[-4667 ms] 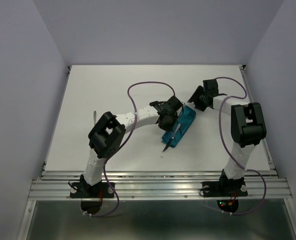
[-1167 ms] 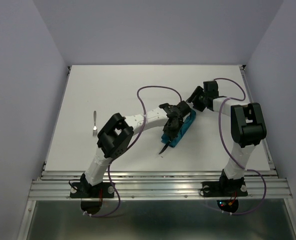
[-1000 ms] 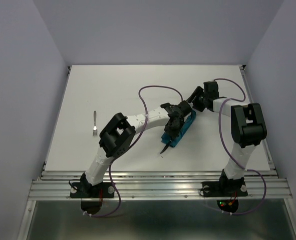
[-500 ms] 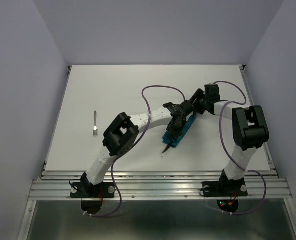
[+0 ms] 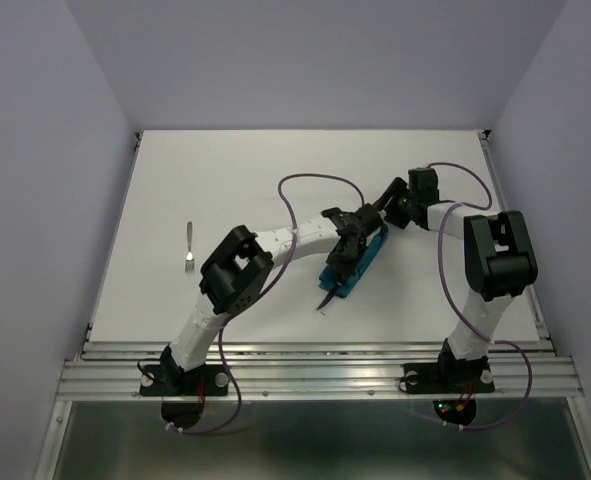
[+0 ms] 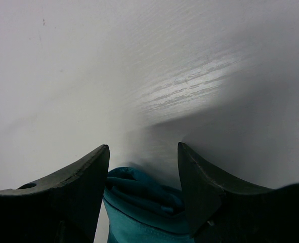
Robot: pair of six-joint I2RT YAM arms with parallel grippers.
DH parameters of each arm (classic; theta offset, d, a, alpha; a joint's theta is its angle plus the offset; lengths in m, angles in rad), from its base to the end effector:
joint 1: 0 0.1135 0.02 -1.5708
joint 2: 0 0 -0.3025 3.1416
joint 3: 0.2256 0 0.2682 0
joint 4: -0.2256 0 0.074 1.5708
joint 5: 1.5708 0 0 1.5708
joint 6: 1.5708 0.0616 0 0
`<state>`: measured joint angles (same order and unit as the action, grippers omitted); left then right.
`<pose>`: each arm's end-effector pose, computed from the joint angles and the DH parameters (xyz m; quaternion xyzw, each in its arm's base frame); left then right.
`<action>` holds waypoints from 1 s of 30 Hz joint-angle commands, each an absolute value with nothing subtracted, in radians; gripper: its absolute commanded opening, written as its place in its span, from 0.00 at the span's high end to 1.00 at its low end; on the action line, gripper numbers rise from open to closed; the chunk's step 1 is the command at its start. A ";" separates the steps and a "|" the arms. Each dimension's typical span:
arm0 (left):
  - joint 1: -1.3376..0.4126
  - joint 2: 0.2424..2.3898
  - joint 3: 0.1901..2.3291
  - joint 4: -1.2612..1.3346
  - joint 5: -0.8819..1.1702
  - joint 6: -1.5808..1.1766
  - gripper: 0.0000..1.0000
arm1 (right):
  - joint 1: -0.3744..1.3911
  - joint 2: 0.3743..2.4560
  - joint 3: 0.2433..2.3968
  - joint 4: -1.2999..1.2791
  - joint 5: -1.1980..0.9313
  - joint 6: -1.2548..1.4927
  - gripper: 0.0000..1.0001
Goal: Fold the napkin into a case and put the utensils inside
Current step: Stuff the knife into the folded napkin.
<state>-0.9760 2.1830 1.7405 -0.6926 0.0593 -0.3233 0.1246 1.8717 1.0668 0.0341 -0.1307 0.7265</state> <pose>0.2844 -0.4269 0.1805 0.3189 0.9224 -0.1537 0.1545 0.4267 0.0615 0.1615 0.2482 0.8853 0.2152 0.3291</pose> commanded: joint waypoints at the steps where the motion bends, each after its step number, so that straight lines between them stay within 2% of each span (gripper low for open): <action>1: -0.983 2.091 1.726 -0.727 0.038 -0.321 1.00 | 0.120 1.871 1.046 -0.012 -0.114 0.721 0.38; 14: -0.983 2.048 1.698 -0.736 0.054 -0.327 1.00 | 0.120 1.878 1.049 -0.012 -0.110 0.719 0.38; 30: -0.982 2.121 1.726 -0.785 0.054 -0.299 1.00 | 0.120 1.884 1.057 -0.012 -0.120 0.723 0.37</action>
